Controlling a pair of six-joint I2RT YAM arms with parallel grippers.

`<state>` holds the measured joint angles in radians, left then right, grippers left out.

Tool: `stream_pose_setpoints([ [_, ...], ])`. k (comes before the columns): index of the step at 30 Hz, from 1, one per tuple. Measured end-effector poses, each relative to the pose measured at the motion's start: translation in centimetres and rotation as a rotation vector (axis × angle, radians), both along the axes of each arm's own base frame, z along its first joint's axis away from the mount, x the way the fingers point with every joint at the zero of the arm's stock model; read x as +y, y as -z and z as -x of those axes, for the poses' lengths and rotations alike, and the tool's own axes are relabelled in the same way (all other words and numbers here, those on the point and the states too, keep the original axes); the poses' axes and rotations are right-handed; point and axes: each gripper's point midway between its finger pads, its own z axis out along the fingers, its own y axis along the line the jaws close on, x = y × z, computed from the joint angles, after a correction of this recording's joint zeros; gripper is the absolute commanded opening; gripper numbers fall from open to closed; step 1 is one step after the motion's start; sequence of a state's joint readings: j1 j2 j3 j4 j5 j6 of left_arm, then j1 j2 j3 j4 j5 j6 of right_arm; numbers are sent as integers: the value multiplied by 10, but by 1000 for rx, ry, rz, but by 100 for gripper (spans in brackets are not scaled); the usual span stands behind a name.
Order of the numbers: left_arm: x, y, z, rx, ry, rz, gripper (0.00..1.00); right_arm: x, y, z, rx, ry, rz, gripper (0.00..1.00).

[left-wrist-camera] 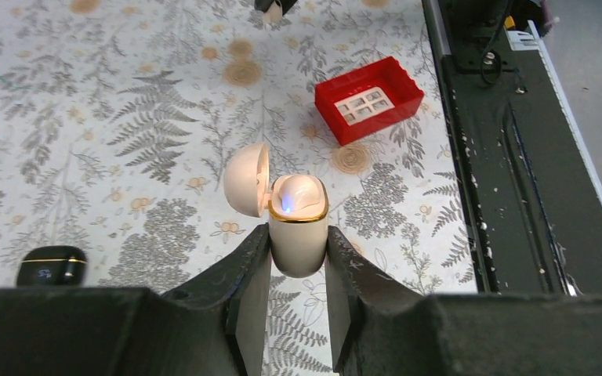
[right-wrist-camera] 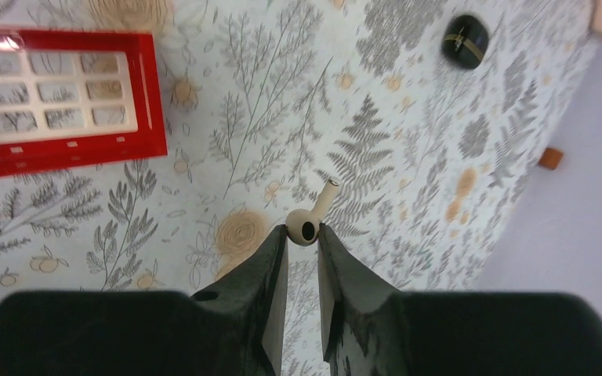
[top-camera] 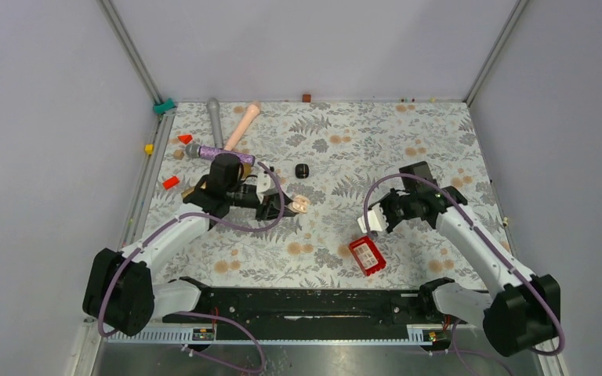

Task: Insert the wireless bluetooth earbuds into the charging case
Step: Pick up the earbud from the center of the board, then place the earbud in the charging case.

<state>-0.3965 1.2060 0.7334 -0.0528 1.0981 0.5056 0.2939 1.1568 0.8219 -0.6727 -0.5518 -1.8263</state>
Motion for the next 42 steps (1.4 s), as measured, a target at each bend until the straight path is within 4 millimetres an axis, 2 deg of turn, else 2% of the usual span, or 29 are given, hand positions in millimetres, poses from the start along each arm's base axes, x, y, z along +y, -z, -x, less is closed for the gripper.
stream_pose_setpoints([
  [7,-9,17,10,69,48,-48,0,39,-36,33,-26,-84,-35,22],
  [13,-14,24,10,117,60,-64,0,65,-64,38,-55,-99,2,21],
  [15,-16,29,10,140,62,-71,0,73,-62,41,-65,-105,40,19],
  [22,-18,42,13,203,69,-94,0,90,-37,47,-70,-89,202,11],
  [31,-18,42,15,208,77,-93,0,119,-54,49,-104,-59,190,14],
  [42,-21,45,23,234,108,-93,0,134,-42,59,-130,-88,256,15],
])
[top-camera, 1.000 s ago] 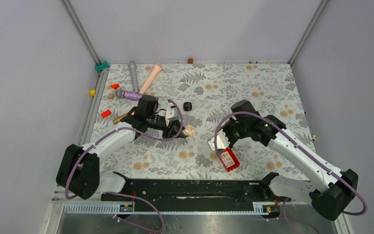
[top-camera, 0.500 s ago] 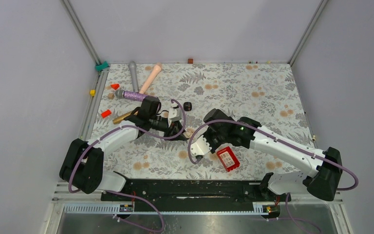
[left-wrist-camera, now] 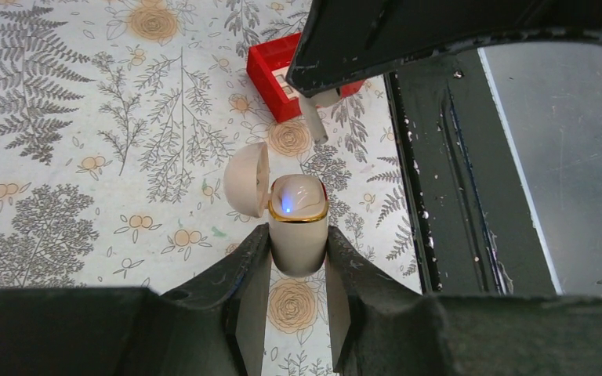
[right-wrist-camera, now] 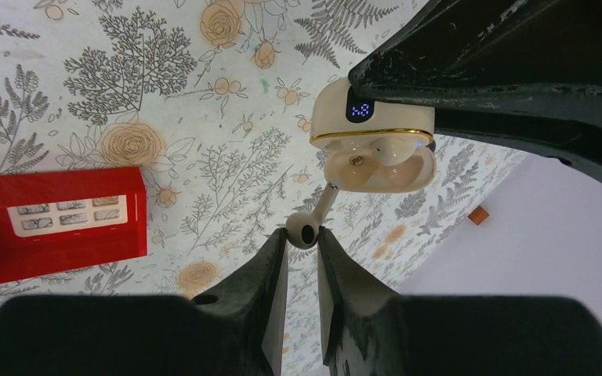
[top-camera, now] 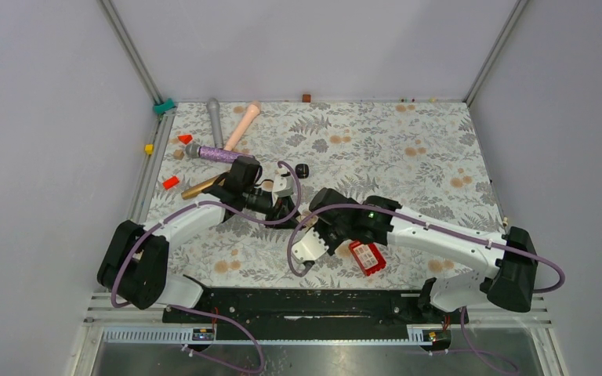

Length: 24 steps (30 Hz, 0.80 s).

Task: Insert the wireless bluetooth earbuds into the charging case
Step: Place the earbud in the charging case.

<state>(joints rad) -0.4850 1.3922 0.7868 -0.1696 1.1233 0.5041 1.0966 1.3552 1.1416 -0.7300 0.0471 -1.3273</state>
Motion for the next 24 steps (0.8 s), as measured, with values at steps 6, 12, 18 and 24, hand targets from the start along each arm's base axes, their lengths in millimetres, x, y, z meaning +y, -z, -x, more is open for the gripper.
stream_pose_setpoints([
  [6,0,0,6,26,18,6,0,6,3,0,-52,-8,29,15],
  [12,0,-1,6,27,19,6,0,7,6,-1,-93,-12,61,15],
  [18,0,-5,7,25,17,9,0,10,13,0,-125,-21,97,15],
  [24,-1,-4,5,37,15,5,0,8,16,-1,-150,-17,124,15],
])
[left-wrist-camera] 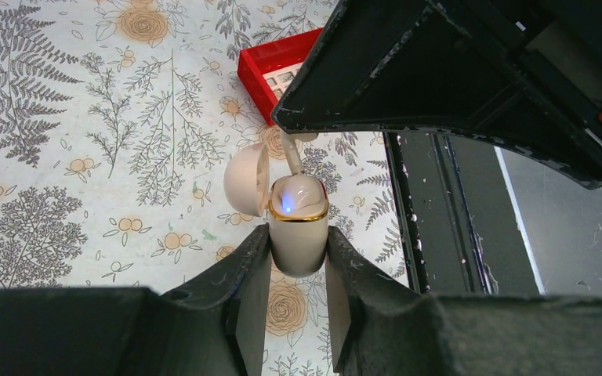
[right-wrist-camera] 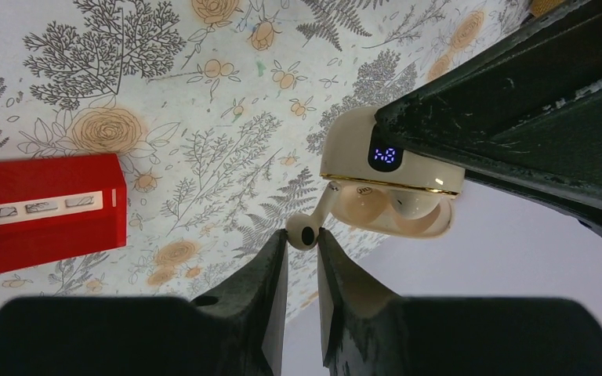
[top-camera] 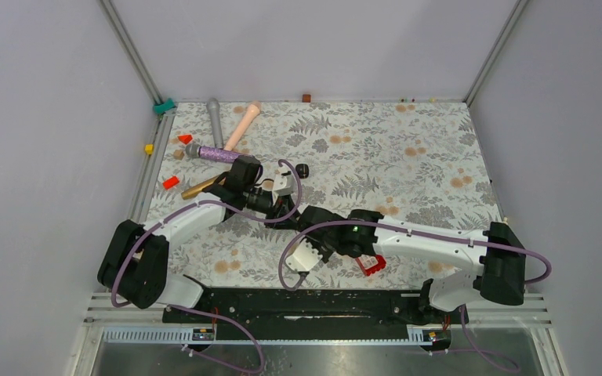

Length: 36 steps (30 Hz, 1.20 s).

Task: Insert the wireless bluetooth earbuds into the charging case
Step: Place the earbud in the charging case.

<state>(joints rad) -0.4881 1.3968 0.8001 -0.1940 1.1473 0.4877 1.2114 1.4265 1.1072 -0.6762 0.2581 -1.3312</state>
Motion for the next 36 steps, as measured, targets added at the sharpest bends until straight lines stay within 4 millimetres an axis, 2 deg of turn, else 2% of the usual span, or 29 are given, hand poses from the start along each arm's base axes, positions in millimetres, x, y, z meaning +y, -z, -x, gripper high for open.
stream_pose_setpoints([
  [9,0,0,0,14,-4,-4,0,4,-3,0,-25,5,-8,16],
  [20,0,6,3,79,-11,-27,0,13,-1,8,-38,-28,-3,16],
  [36,1,9,7,93,2,-34,0,8,1,12,-33,-40,19,16],
])
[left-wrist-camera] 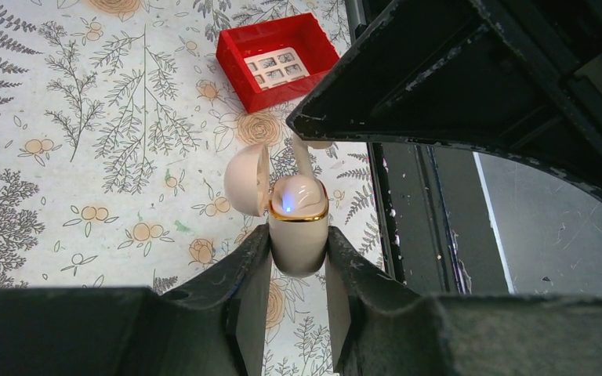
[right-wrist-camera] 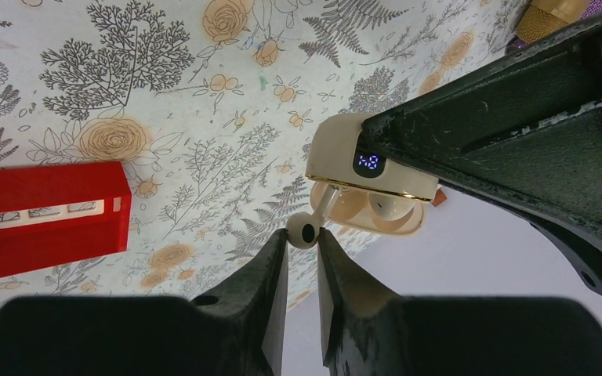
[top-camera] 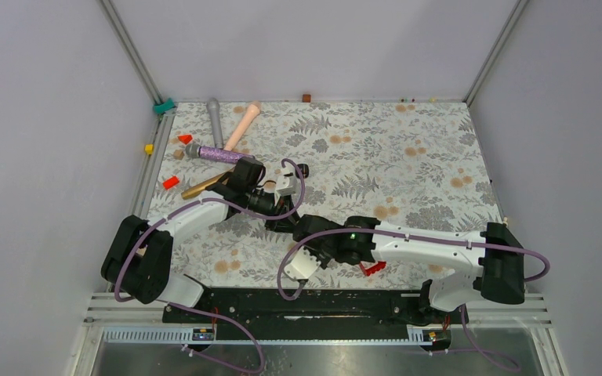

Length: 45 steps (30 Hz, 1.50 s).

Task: Insert the wireless bluetooth earbuds into the charging case
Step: Place the earbud in the charging case.

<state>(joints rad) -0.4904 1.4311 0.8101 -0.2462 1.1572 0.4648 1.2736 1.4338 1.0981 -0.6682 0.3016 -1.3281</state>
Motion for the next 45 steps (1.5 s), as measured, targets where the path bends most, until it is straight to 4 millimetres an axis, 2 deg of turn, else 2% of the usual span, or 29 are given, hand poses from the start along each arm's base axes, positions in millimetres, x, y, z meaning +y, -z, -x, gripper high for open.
stream_pose_setpoints([
  [30,-1,-3,4,43,26,7,0,-2,6,2,-2,-21,16,17],
  [45,-1,-2,7,67,32,6,0,3,8,8,31,-4,5,23],
])
